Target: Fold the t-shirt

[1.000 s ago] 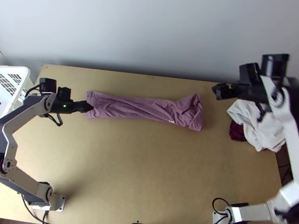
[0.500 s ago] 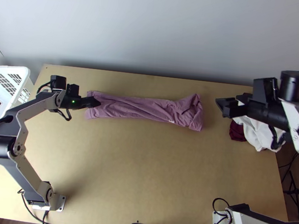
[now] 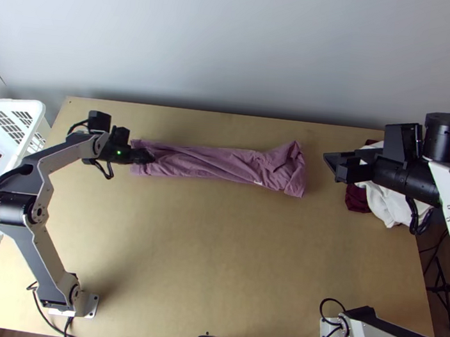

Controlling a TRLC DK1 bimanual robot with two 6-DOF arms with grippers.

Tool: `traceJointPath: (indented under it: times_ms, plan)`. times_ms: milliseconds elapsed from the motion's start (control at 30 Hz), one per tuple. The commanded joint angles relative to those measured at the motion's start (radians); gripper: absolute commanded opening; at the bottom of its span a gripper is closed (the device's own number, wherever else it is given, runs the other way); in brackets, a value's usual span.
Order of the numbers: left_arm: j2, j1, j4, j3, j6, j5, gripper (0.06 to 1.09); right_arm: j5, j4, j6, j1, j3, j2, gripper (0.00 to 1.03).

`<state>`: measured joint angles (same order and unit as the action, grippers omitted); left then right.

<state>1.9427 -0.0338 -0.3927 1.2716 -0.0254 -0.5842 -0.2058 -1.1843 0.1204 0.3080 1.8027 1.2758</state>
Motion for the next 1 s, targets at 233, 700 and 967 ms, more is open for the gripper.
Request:
traceJointPath:
  times_ms: [233,700,967]
  plan:
    - [-0.074,-0.012,-0.124,0.068,0.018,-0.002,0.18,0.000,-0.001,0.041,0.016,-0.037,-0.015,0.99]
    - [-0.120,0.075,-0.357,0.471,0.036,0.029,0.17,0.000,0.015,0.053,0.009,-0.157,-0.073,0.99]
    - [-0.039,0.319,-0.442,0.621,0.065,0.135,0.17,0.000,0.068,0.055,0.008,-0.338,-0.185,0.99]
